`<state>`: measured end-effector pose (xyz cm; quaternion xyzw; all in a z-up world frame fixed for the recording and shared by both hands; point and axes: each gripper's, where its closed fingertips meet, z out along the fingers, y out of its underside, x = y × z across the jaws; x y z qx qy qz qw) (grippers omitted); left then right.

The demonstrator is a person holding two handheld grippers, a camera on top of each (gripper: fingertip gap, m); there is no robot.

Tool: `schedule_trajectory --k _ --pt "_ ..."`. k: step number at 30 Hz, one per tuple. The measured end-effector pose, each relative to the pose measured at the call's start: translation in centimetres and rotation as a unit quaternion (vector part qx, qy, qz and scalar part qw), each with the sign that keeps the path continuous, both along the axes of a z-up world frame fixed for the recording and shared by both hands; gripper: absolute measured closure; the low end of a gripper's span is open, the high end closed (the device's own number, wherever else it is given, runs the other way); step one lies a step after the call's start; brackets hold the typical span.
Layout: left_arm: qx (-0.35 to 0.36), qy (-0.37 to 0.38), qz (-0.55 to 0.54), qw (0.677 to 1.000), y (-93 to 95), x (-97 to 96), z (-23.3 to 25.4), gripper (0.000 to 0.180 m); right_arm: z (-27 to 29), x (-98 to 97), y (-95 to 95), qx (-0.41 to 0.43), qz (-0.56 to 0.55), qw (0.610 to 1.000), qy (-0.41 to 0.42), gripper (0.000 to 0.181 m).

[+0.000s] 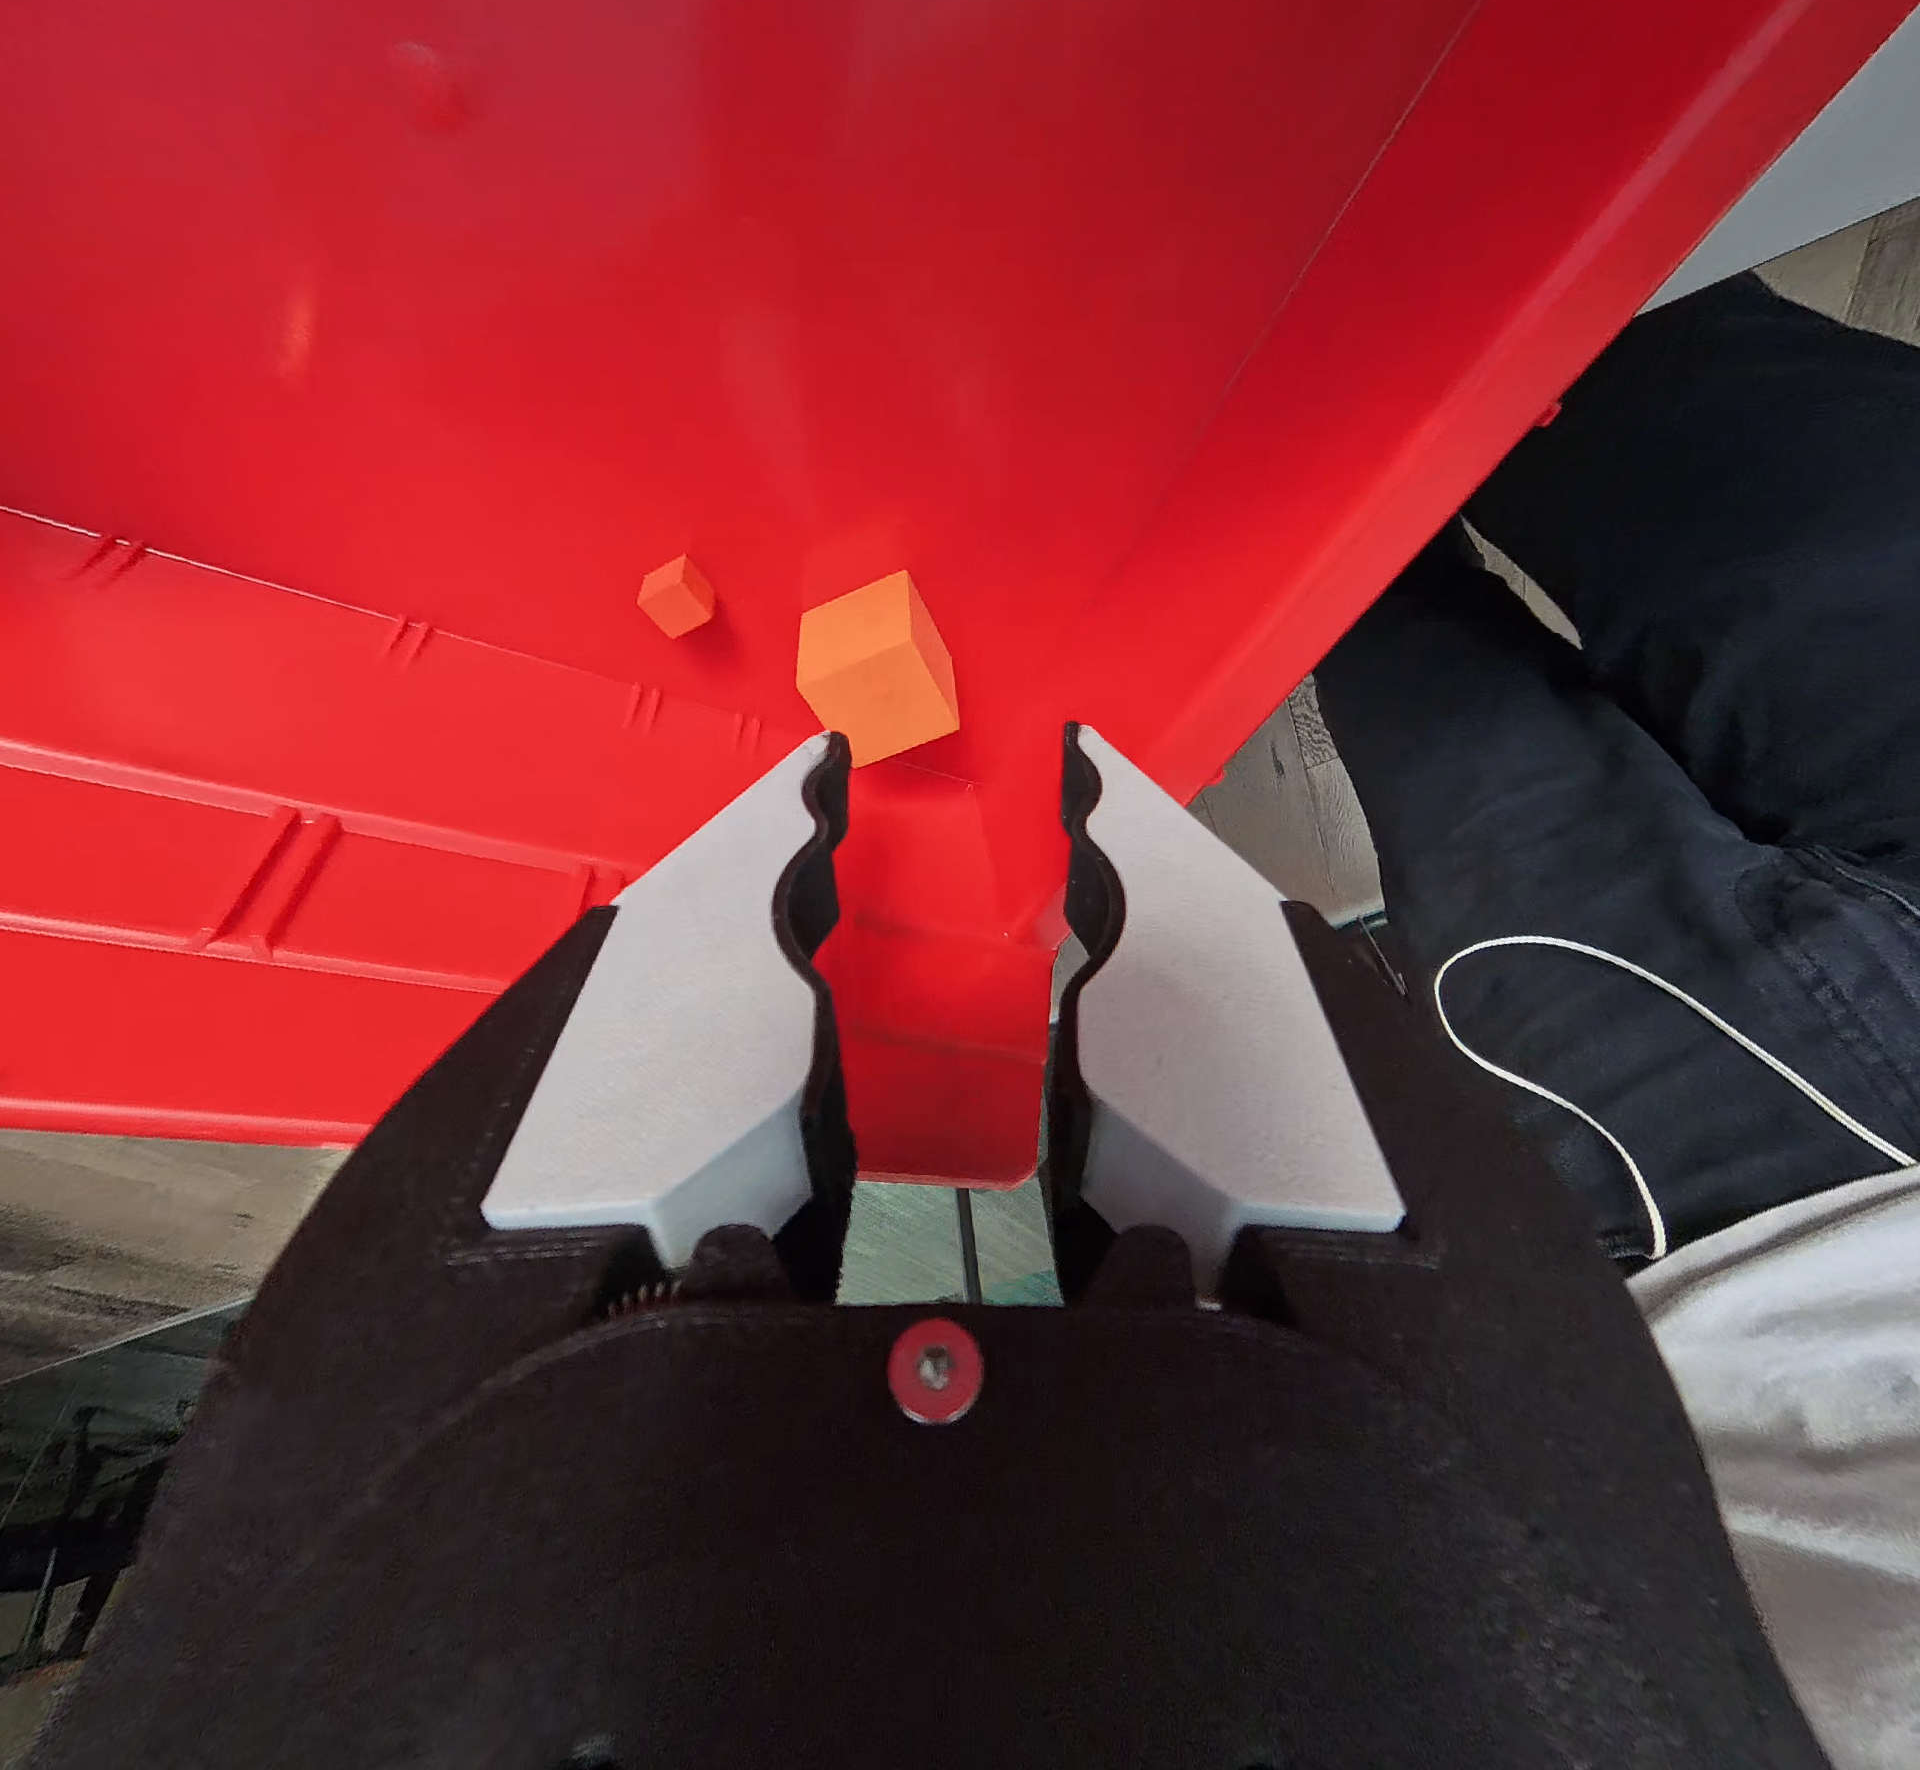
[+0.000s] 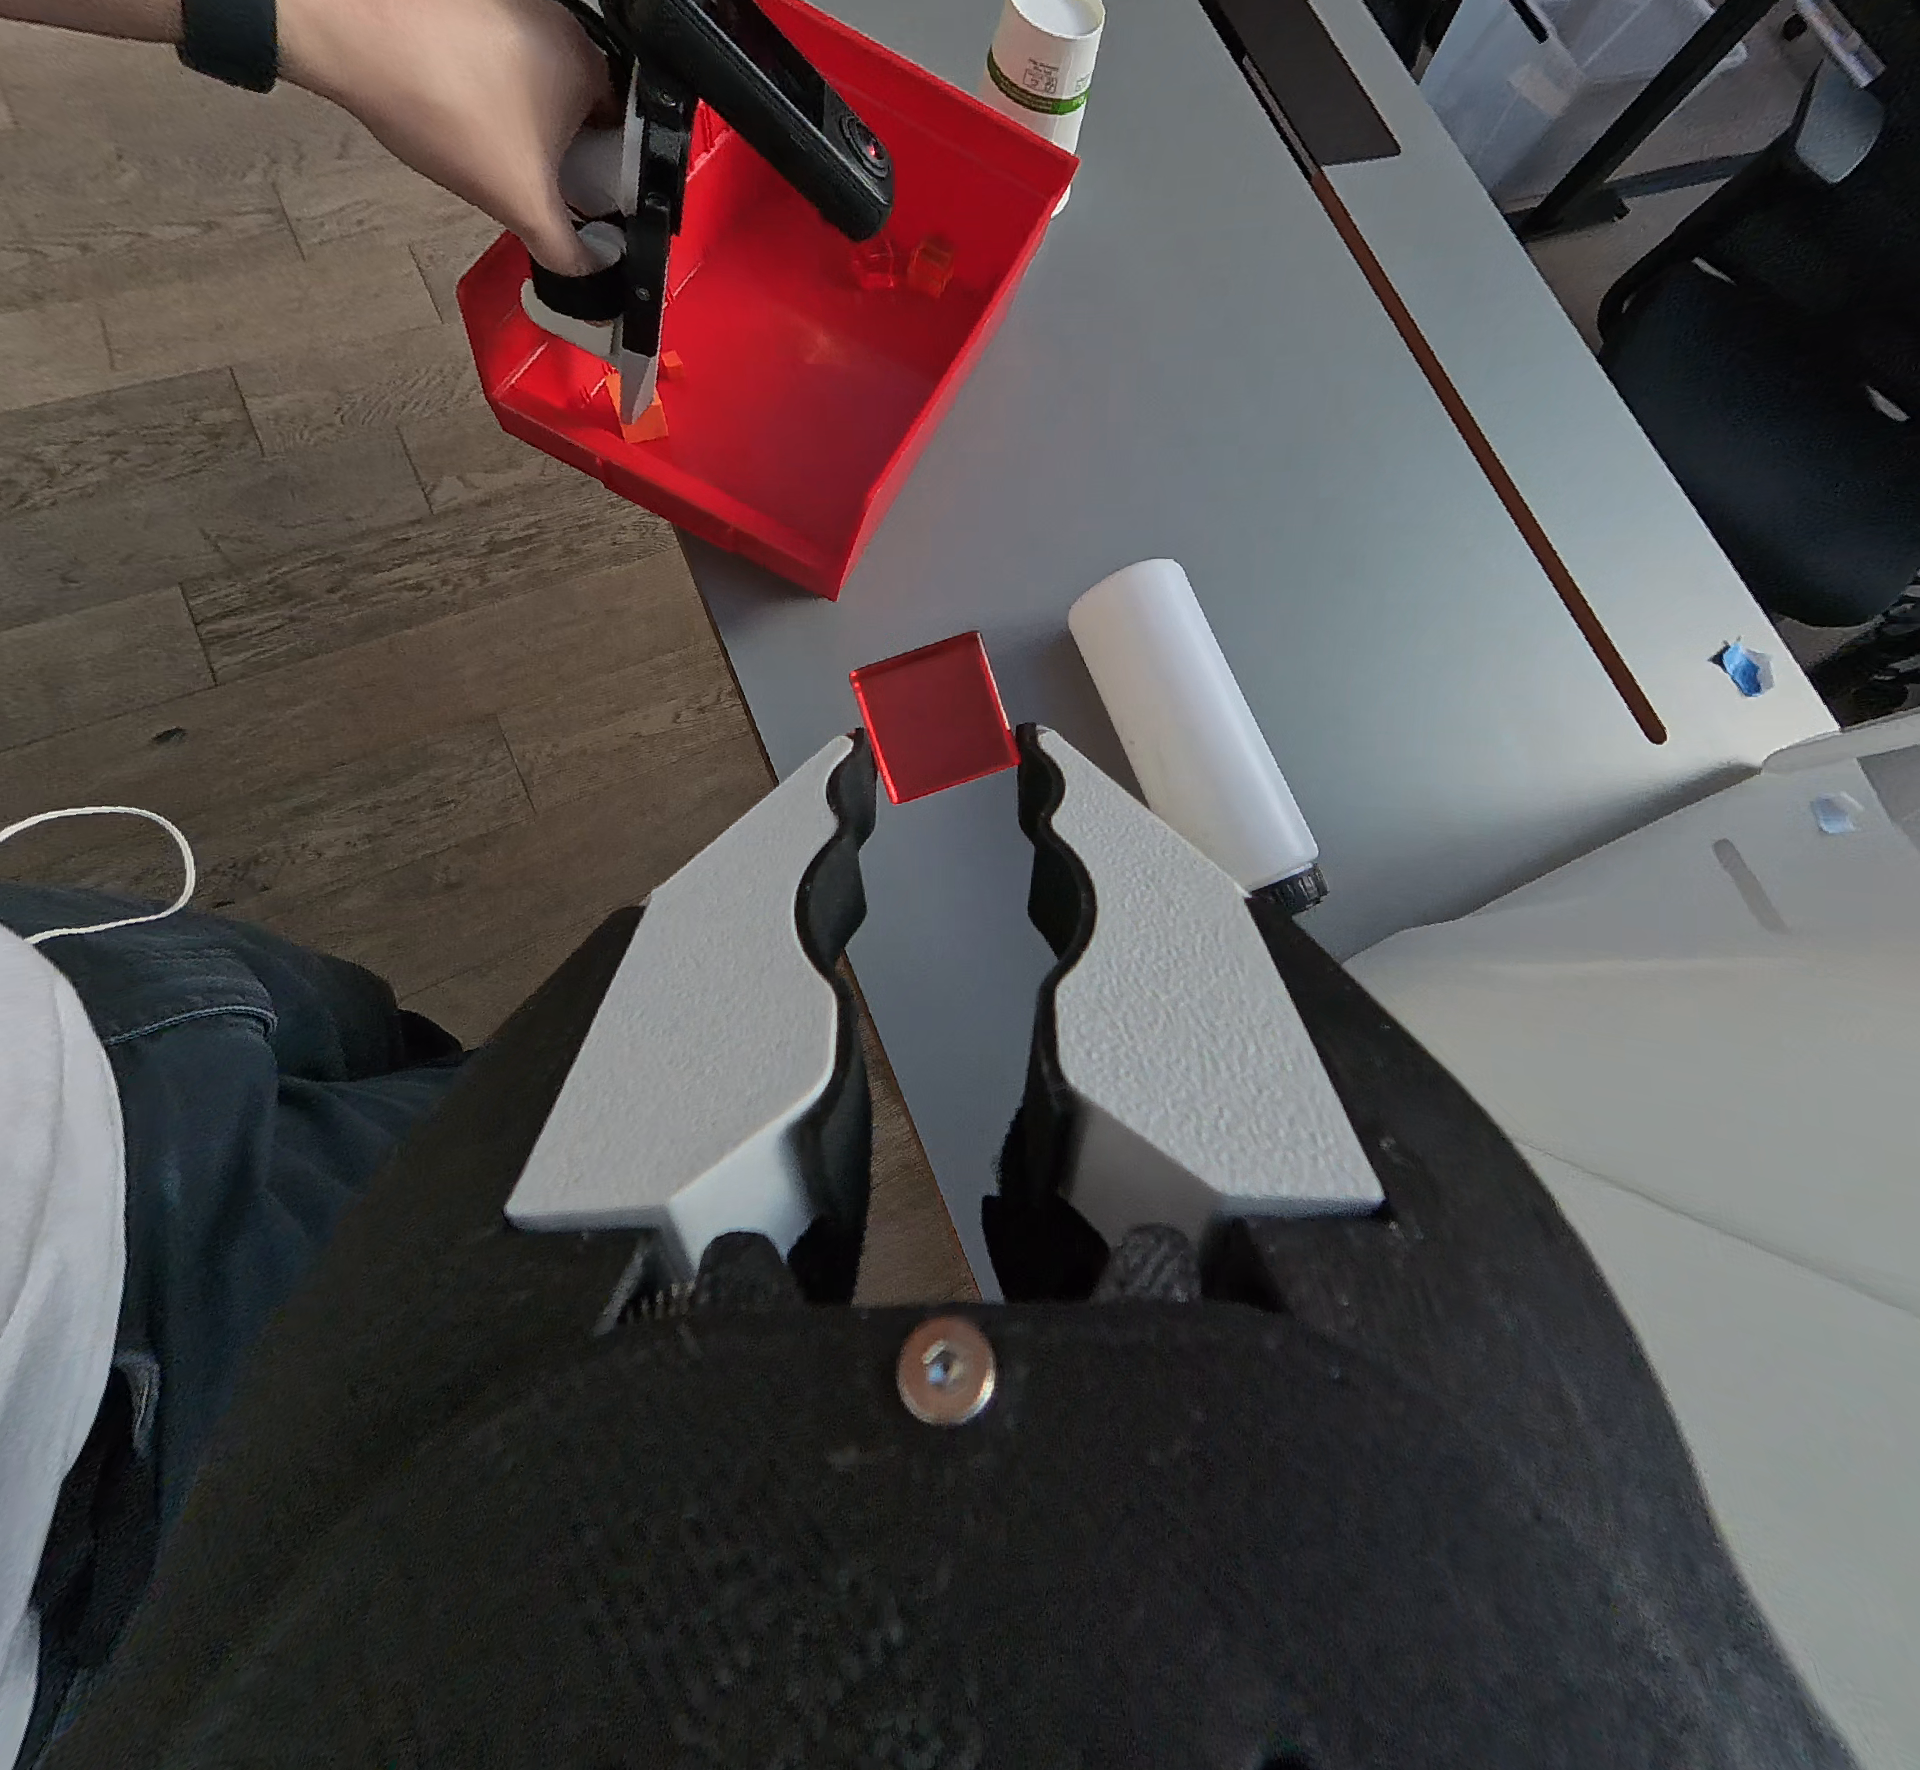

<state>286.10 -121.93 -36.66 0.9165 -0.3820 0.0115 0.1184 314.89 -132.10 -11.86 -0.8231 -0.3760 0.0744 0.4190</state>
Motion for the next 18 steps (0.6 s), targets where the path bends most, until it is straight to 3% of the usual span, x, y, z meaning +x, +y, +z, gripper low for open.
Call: schedule_trajectory --k 10,14,18 --pt "-0.068 0.102 -0.025 0.992 -0.7 -2.1 -2.4 0.15 1.5 5.5 -2.4 0.007 -0.051 0.999 0.011 0.155" --pt "-0.048 0.066 0.005 0.997 0.0 -1.1 -0.7 0.151 1.7 8.8 -3.4 0.01 -0.069 0.998 0.002 0.155" --pt "0.038 -0.01 0.062 0.997 1.7 0.9 4.4 0.152 2.9 13.7 -4.1 0.026 -0.103 0.994 -0.007 0.155"
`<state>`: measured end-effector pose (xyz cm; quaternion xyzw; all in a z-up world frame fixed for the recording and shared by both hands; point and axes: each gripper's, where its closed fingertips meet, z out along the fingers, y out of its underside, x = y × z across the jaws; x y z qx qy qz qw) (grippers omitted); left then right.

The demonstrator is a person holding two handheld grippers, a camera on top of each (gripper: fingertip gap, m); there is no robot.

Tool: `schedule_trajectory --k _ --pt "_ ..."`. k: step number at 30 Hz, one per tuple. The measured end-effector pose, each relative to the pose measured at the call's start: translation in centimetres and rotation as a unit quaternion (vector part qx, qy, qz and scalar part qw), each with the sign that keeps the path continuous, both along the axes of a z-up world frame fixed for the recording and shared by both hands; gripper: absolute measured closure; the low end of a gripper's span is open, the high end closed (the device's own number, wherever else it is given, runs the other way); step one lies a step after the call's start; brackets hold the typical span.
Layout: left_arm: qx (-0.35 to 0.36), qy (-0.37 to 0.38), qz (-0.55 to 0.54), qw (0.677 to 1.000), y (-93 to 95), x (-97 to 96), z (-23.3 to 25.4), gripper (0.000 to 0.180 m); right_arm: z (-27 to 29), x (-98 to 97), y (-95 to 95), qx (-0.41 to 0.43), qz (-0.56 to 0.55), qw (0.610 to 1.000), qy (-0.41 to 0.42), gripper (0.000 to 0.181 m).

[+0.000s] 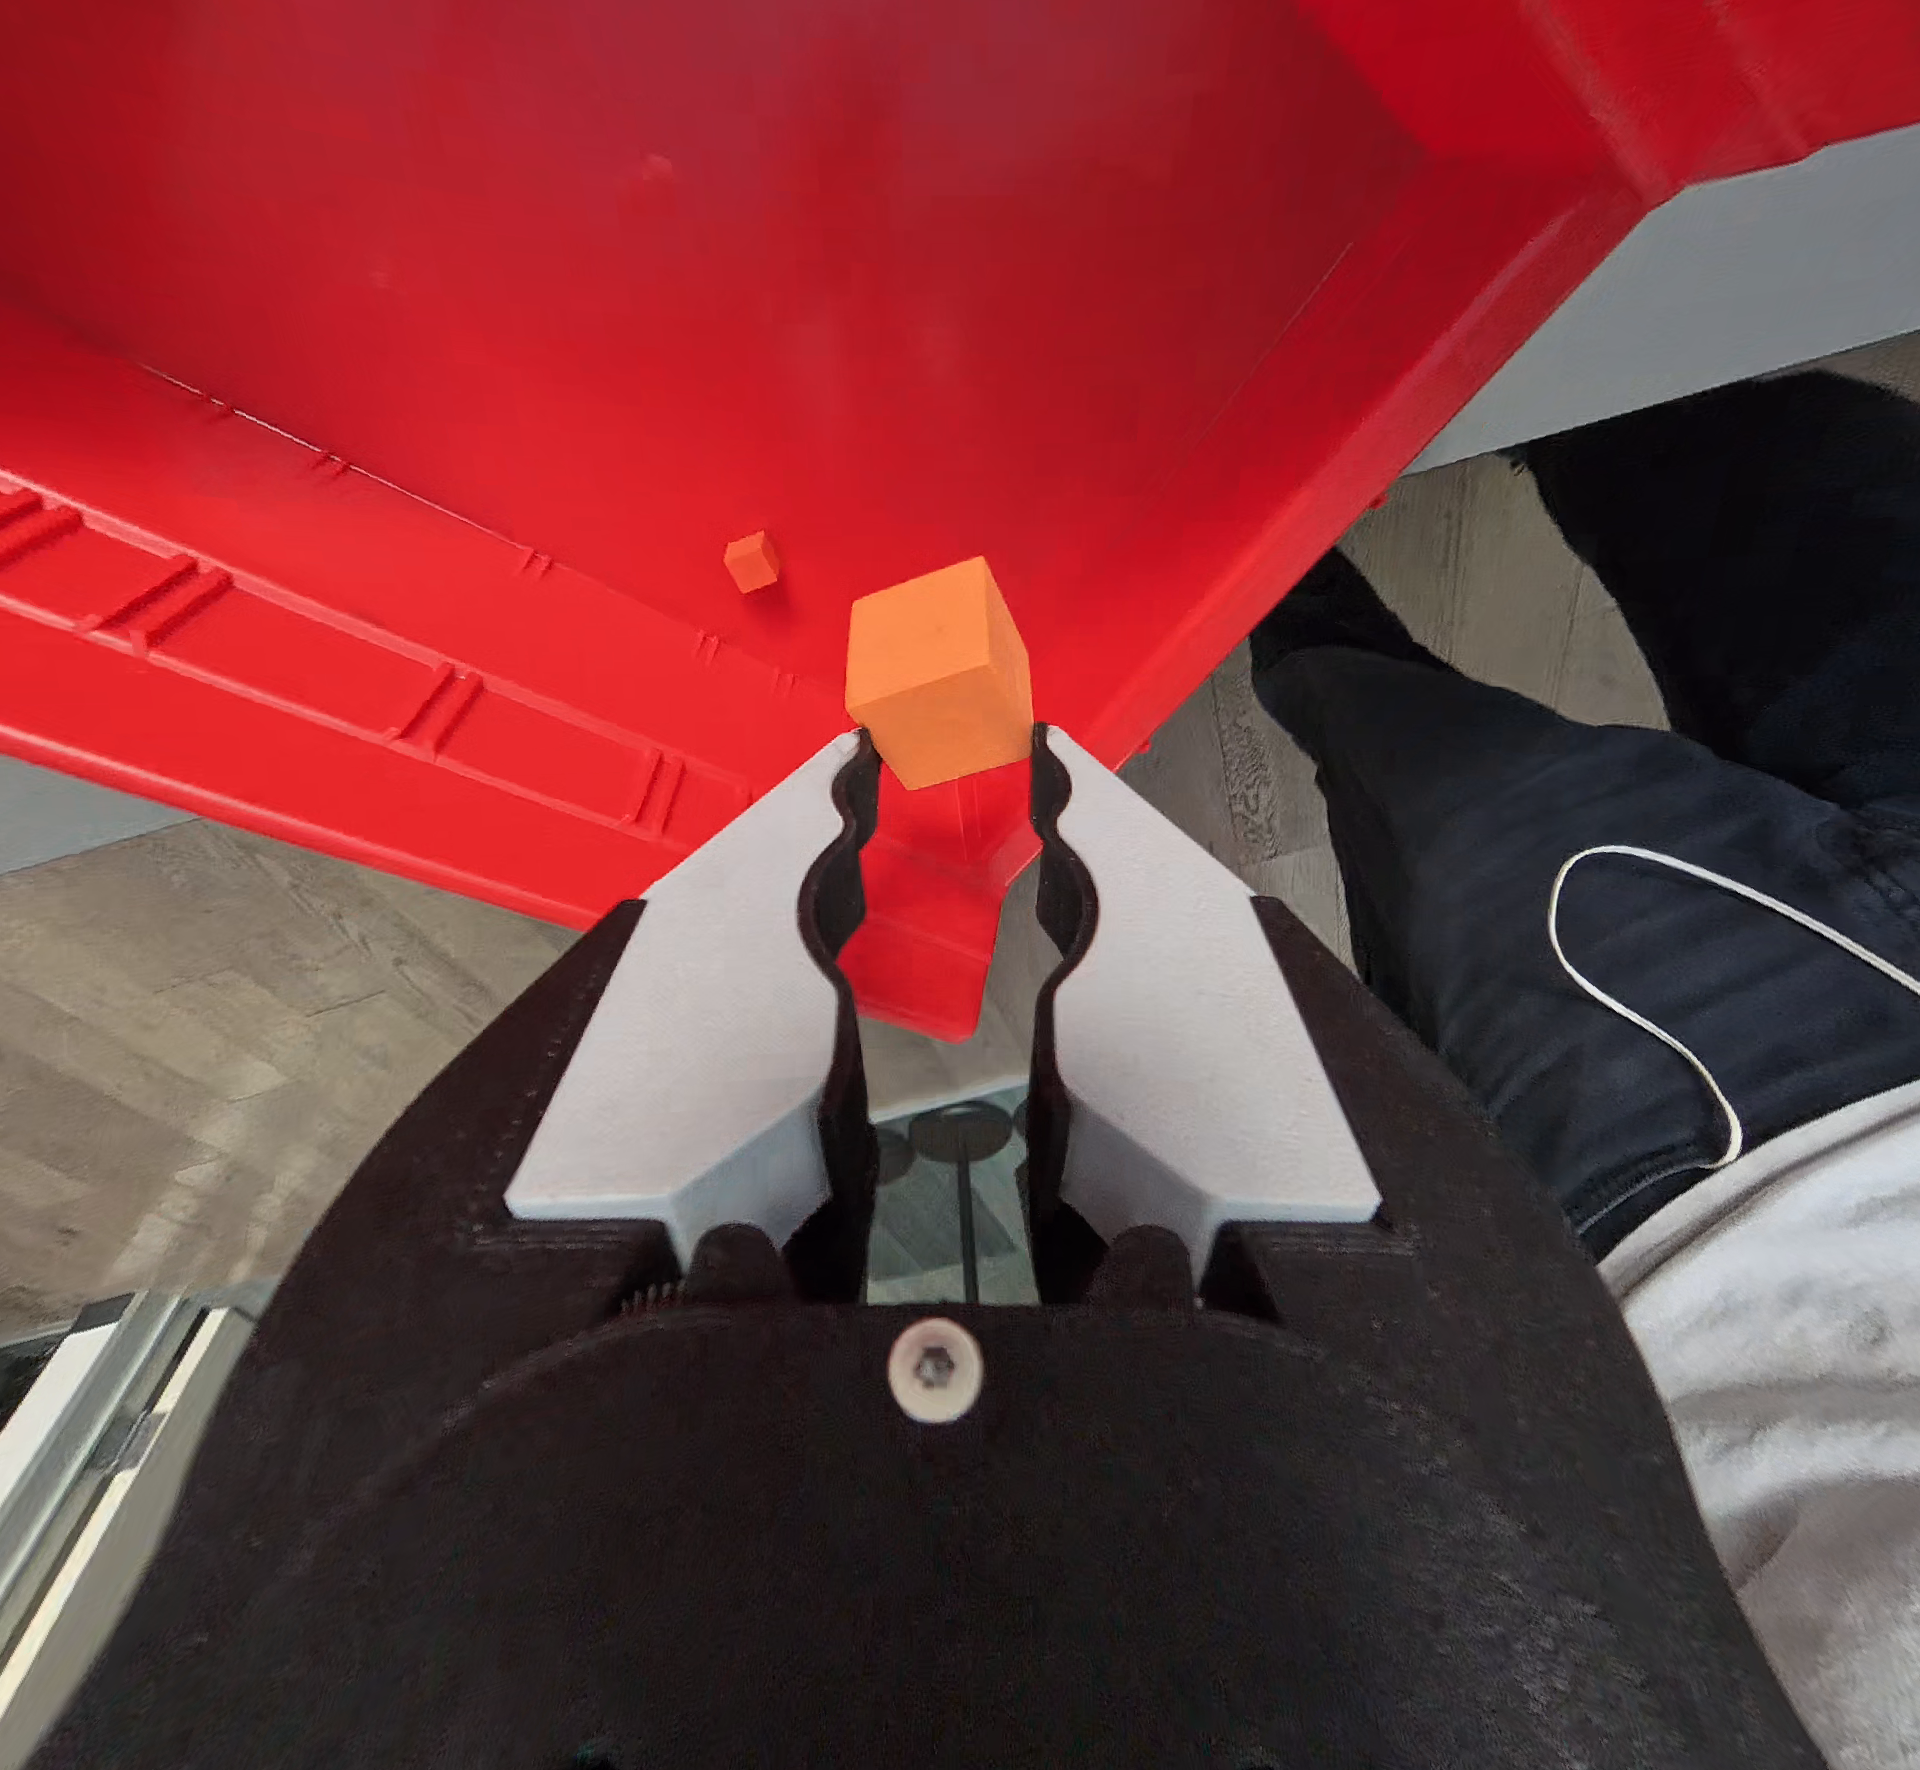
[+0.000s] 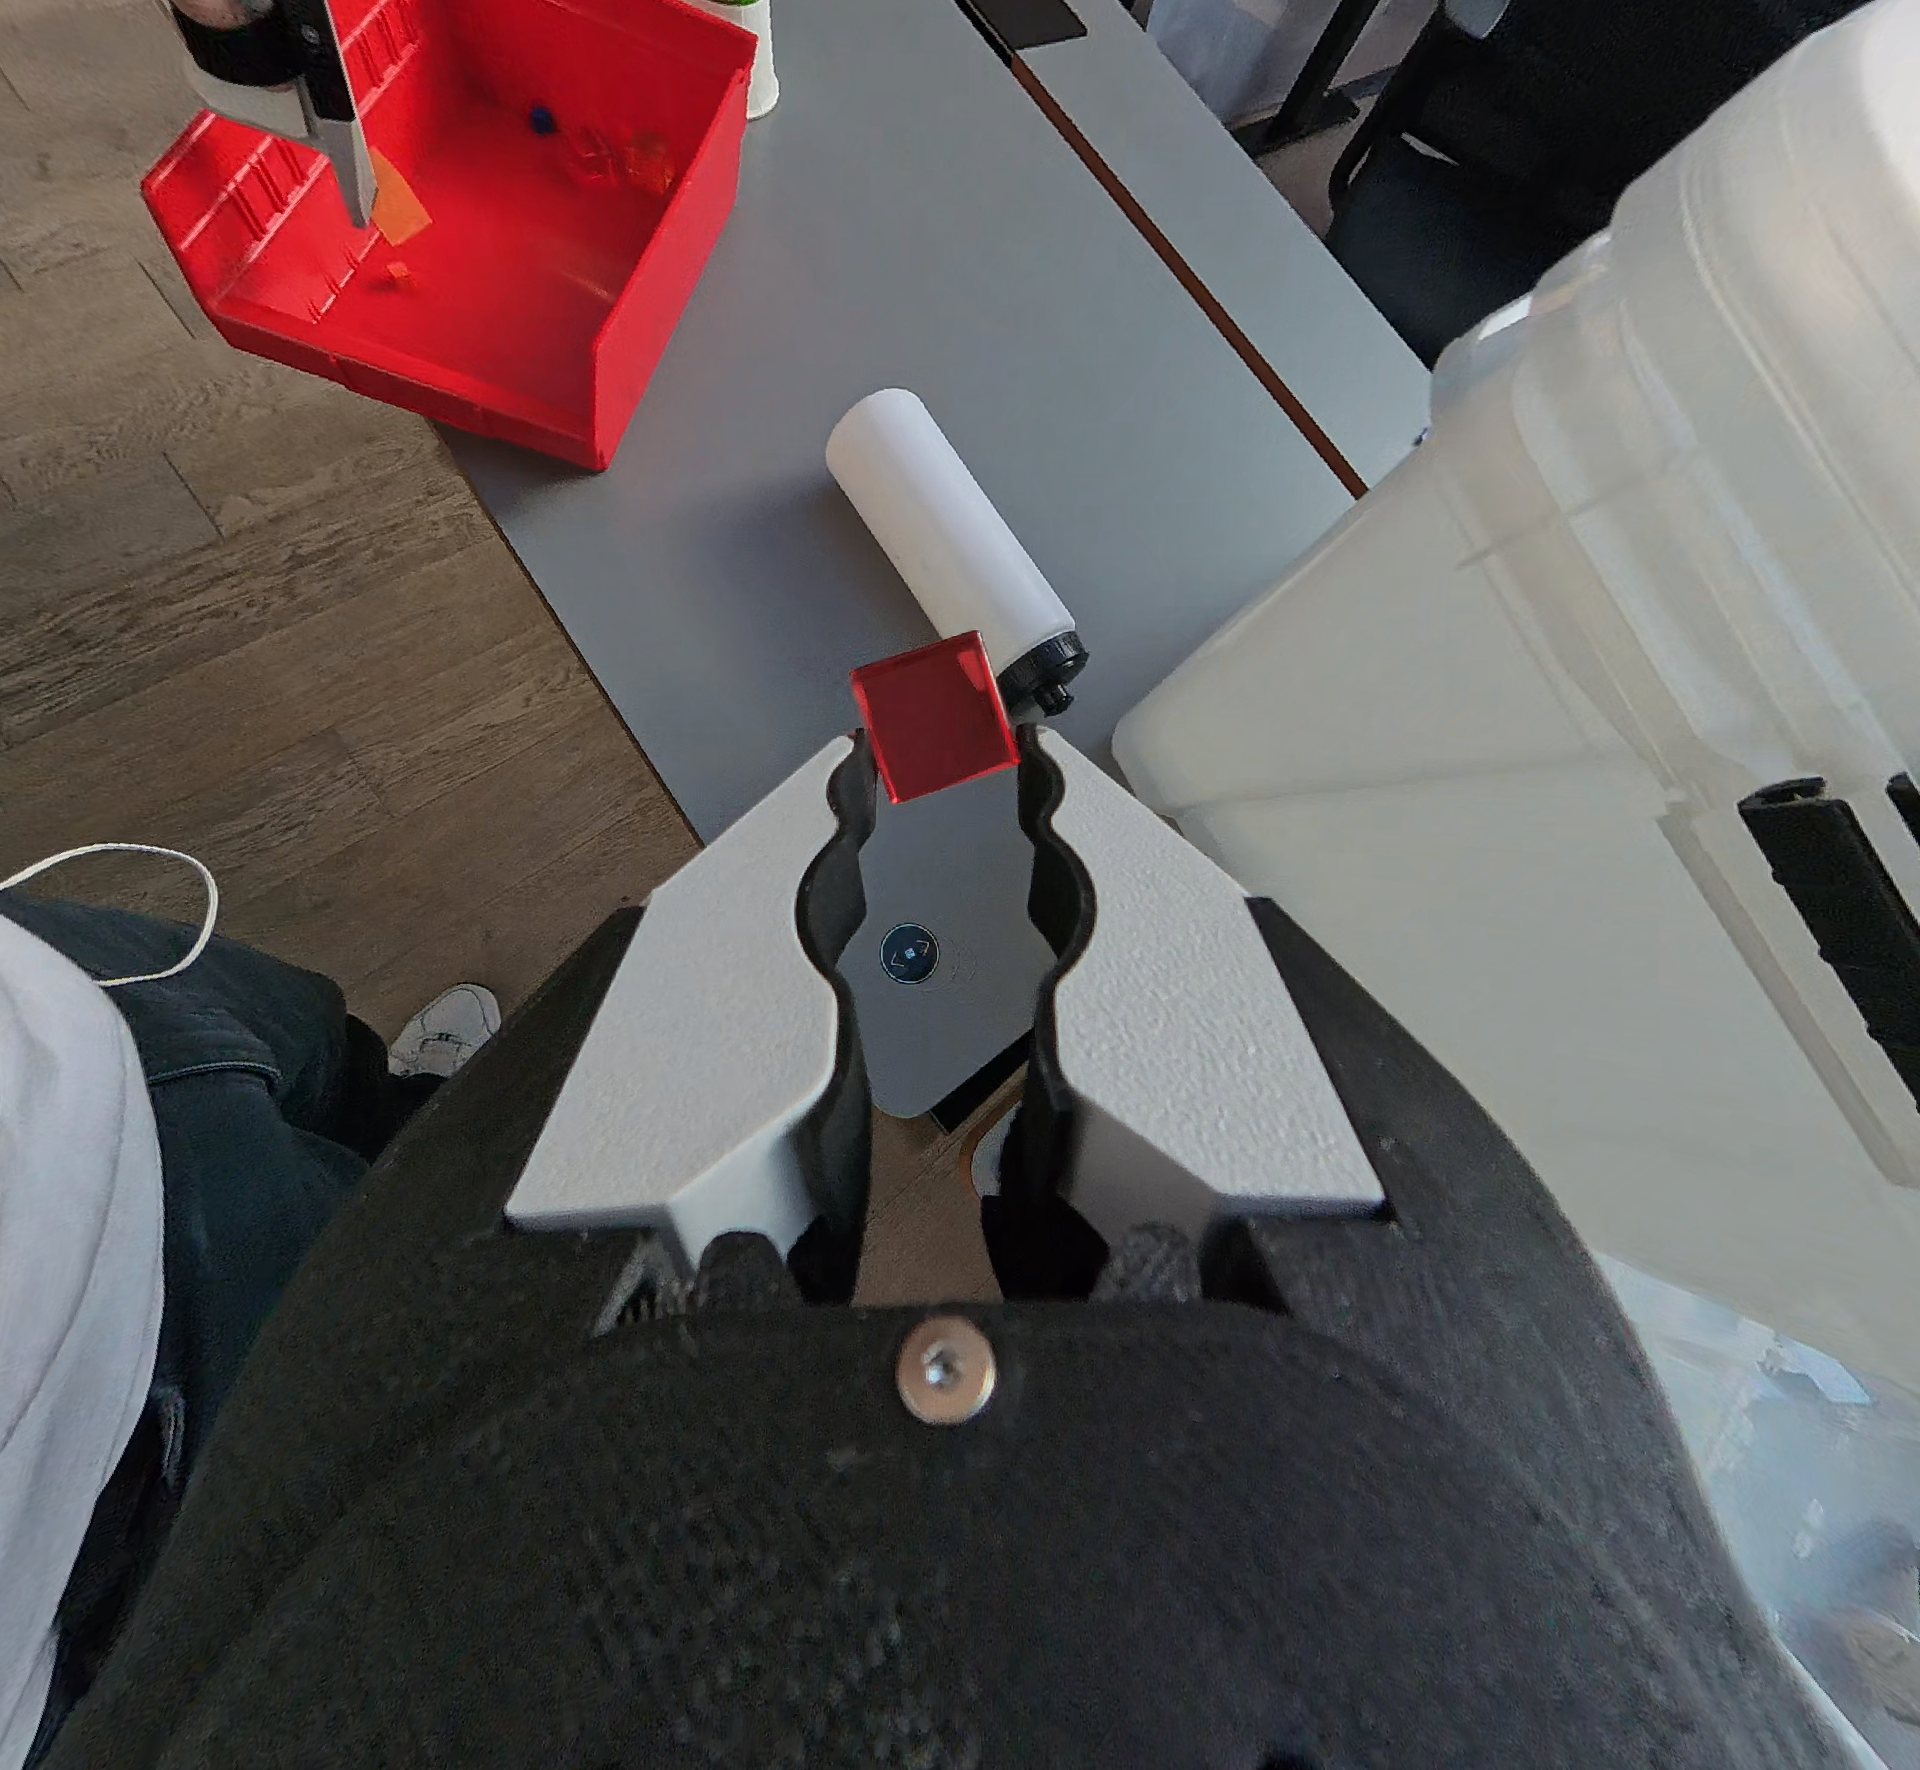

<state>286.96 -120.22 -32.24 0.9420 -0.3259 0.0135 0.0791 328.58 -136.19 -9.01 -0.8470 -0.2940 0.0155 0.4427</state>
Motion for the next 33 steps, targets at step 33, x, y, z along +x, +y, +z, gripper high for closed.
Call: schedule_trajectory --k 33 --pt "0.299 -0.44 -0.078 0.843 -4.8 46.6 38.3 0.152 9.0 36.6 14.6 -0.267 0.076 0.939 0.203 0.155"
